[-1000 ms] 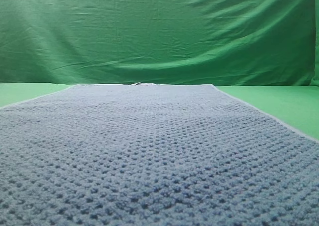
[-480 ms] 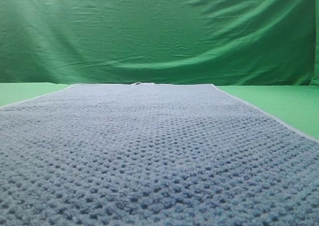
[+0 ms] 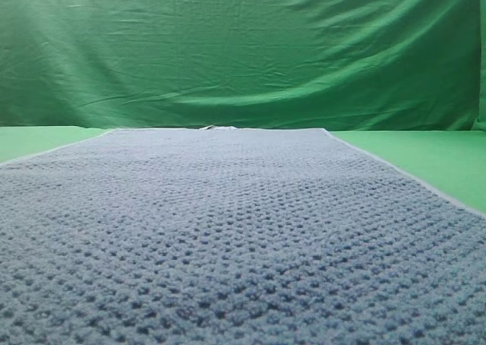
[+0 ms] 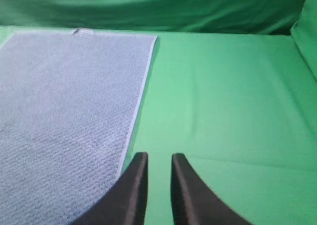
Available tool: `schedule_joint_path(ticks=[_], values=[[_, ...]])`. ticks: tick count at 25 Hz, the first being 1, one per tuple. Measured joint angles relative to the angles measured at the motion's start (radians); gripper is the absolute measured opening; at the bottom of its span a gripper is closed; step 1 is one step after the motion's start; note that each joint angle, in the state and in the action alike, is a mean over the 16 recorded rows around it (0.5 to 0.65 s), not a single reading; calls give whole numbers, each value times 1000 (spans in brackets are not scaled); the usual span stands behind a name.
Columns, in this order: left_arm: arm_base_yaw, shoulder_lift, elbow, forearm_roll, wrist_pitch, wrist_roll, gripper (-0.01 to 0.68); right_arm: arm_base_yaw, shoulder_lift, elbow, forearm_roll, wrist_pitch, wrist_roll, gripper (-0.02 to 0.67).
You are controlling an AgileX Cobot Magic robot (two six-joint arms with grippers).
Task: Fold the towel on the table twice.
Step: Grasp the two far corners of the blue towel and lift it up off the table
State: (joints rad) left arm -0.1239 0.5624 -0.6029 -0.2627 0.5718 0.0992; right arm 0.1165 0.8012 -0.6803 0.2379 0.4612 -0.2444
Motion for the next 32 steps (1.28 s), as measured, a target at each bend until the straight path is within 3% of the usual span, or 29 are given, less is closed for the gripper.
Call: schedule_joint_path(ticks=[11, 24, 28, 32], values=[[-58, 503, -239, -17, 146, 99, 46, 79, 386, -244, -6, 200, -30, 0], [-70, 1042, -552, -15, 241, 108, 46, 195, 848, -574, -125, 416, 163, 0], [-70, 1157, -627, -15, 241, 116, 46, 230, 962, -654, -181, 435, 219, 25], [-70, 1241, -685, -15, 237, 123, 89, 249, 1046, -707, -220, 425, 258, 117]])
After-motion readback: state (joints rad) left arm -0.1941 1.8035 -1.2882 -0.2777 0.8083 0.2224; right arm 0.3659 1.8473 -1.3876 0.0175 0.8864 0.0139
